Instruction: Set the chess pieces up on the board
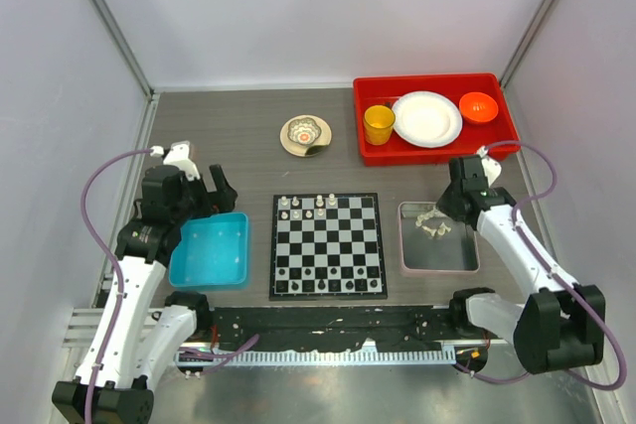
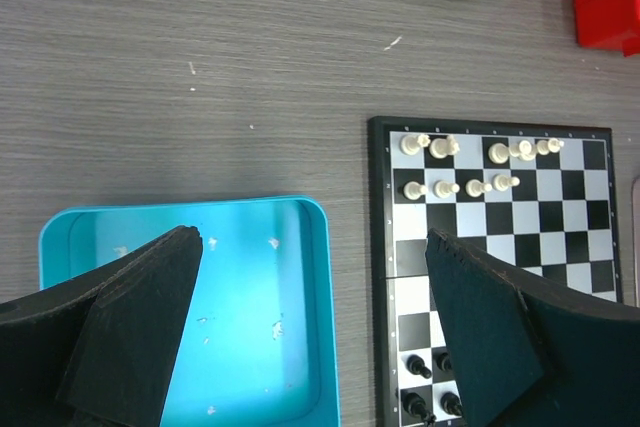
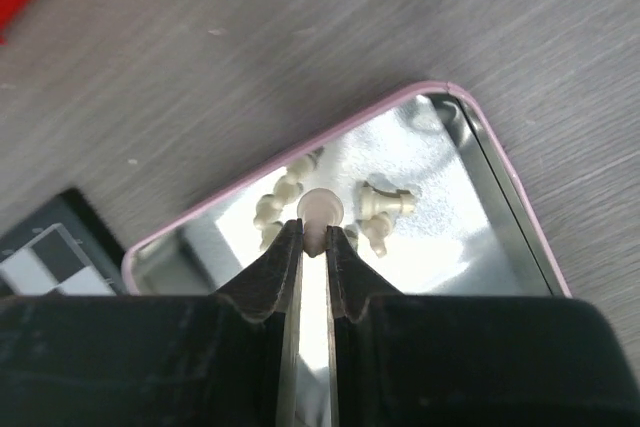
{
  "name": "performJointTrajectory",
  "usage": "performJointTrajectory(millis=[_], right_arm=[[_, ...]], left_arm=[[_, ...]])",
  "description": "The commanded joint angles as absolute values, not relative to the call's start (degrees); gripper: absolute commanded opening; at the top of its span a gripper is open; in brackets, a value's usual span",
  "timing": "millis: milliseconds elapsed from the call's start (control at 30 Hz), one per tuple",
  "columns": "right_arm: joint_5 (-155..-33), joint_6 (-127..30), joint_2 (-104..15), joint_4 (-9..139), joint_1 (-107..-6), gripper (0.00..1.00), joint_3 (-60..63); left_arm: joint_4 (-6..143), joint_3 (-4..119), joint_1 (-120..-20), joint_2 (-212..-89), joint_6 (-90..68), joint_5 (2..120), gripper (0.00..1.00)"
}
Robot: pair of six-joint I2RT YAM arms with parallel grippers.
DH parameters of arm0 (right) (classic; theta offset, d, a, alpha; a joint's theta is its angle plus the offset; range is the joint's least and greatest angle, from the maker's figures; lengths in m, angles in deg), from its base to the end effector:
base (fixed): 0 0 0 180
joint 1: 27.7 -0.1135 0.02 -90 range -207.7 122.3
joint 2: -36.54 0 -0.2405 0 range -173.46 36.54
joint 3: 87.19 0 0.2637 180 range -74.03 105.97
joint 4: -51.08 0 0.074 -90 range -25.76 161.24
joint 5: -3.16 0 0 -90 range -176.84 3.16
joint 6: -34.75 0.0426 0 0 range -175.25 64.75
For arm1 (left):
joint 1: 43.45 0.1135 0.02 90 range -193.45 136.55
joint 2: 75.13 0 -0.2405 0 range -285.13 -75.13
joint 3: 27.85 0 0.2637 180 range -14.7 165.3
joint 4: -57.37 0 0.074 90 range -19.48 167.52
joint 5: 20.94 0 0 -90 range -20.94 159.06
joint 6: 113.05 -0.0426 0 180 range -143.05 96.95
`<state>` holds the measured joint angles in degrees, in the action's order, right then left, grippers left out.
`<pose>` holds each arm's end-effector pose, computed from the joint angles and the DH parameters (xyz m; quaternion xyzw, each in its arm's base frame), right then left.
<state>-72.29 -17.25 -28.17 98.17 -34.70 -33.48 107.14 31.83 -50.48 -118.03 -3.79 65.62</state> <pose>0.2366 0.0183 0.1828 0.2884 0.9097 -0.0081 0.2985 0.1923 -0.0263 0.2899 -0.0793 0.8749 -0.1342 0.4585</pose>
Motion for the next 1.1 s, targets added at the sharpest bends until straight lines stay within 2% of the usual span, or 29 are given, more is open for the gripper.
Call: performJointTrajectory(millis=[0,300,400,567,700,1067], right_arm=[[-72.9,-20.0,-23.6,101.7,-34.5,0.01,-26.9],[-93.4,-25.2,-21.1,98.6,-38.1,0.01,-20.7],[-95.1,-26.5,-22.1,97.5,-43.4,0.01,-18.9],[-87.6,-28.4,-30.9,98.6,-60.7,0.01,-13.7],[-81.7,-27.6,-37.9,97.9,-68.1,0.01,-11.4],[-77.3,-23.1,-52.2,90.4,-78.3,0.01,-12.6]], left_arm=[[104.0,31.8,-50.7,-117.5,-4.2,61.0,1.0],[103.3,32.7,-50.7,-117.4,-0.2,57.5,0.98],[101.9,32.2,-50.8,-117.3,2.4,56.1,0.97],[100.6,30.8,-53.8,-118.3,4.5,57.5,0.95],[100.5,30.1,-59.1,-118.5,5.0,61.1,0.95],[100.1,29.8,-63.9,-119.5,6.7,65.4,0.94]])
